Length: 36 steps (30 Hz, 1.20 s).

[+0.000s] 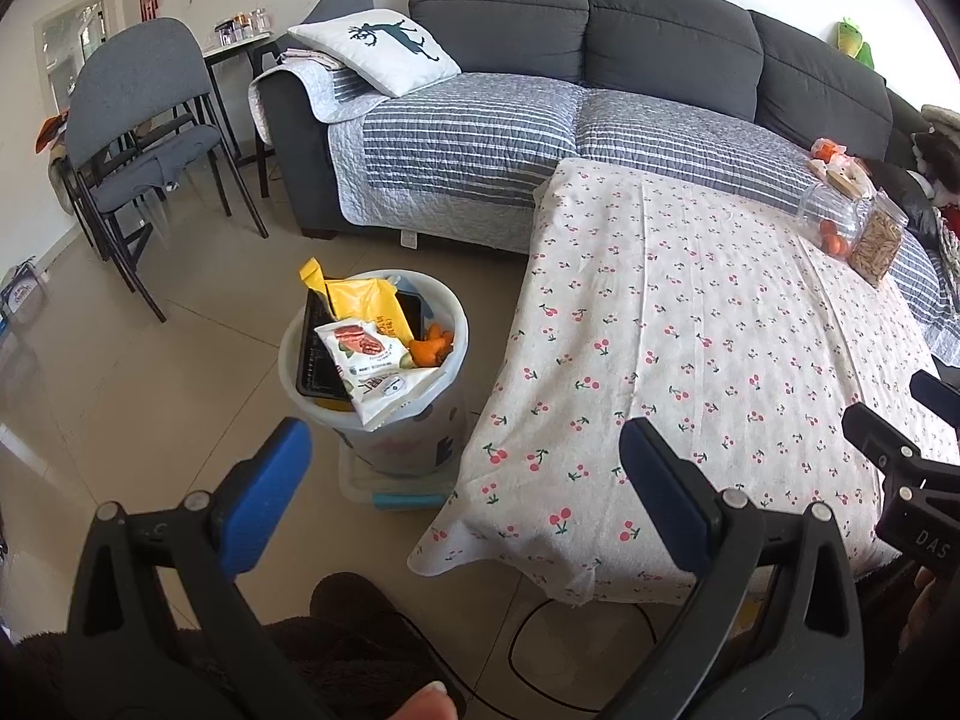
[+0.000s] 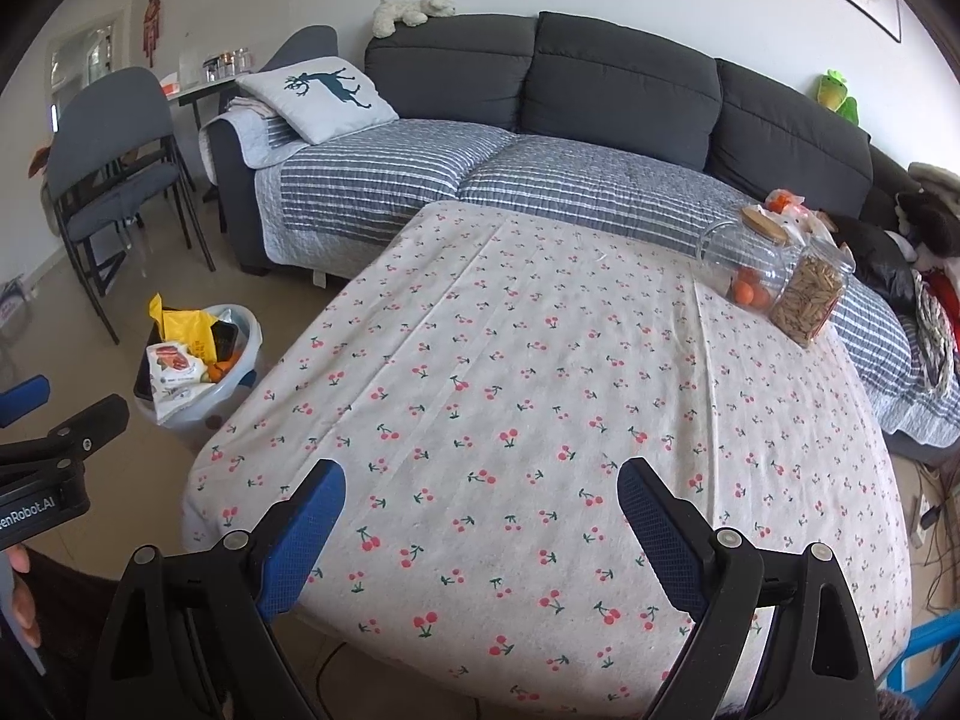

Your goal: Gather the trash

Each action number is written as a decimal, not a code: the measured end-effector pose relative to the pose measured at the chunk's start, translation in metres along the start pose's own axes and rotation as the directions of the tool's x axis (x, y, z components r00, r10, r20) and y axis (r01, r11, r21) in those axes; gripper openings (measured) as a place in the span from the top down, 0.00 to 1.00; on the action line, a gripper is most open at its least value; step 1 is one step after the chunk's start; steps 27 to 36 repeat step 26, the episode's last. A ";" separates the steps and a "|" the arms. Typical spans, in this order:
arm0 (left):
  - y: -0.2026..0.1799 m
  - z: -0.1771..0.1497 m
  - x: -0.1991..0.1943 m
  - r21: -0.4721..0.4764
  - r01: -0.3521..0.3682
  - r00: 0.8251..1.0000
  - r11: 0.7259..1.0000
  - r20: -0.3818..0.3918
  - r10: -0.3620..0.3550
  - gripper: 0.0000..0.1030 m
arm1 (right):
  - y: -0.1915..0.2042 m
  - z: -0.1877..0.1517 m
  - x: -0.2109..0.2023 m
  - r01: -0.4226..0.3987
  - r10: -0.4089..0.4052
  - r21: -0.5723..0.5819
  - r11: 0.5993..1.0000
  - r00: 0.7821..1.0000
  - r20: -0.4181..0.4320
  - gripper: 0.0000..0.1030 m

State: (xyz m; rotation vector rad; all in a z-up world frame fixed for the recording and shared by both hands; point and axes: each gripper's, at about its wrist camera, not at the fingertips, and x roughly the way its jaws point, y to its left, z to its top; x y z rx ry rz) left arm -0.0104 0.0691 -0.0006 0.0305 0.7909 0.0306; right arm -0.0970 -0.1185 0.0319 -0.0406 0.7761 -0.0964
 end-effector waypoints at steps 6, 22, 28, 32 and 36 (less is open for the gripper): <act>0.002 0.001 0.000 -0.016 0.003 1.000 1.000 -0.005 -0.003 0.01 | -0.001 0.000 0.000 -0.001 0.001 0.004 1.000 1.000 -0.002 0.09; 0.008 0.005 0.005 -0.037 0.021 0.999 0.999 -0.028 -0.022 0.01 | 0.008 0.001 0.009 -0.020 0.020 -0.016 1.000 1.000 -0.023 0.09; 0.012 0.006 0.006 -0.055 0.028 0.999 0.998 -0.040 -0.031 0.01 | 0.009 0.001 0.011 -0.022 0.022 -0.018 1.000 0.999 -0.028 0.09; 0.012 0.006 0.006 -0.055 0.028 0.999 0.998 -0.040 -0.031 0.01 | 0.009 0.001 0.011 -0.022 0.022 -0.018 1.000 0.999 -0.028 0.09; 0.012 0.006 0.006 -0.055 0.028 0.999 0.998 -0.040 -0.031 0.01 | 0.009 0.001 0.011 -0.022 0.022 -0.018 1.000 0.999 -0.028 0.09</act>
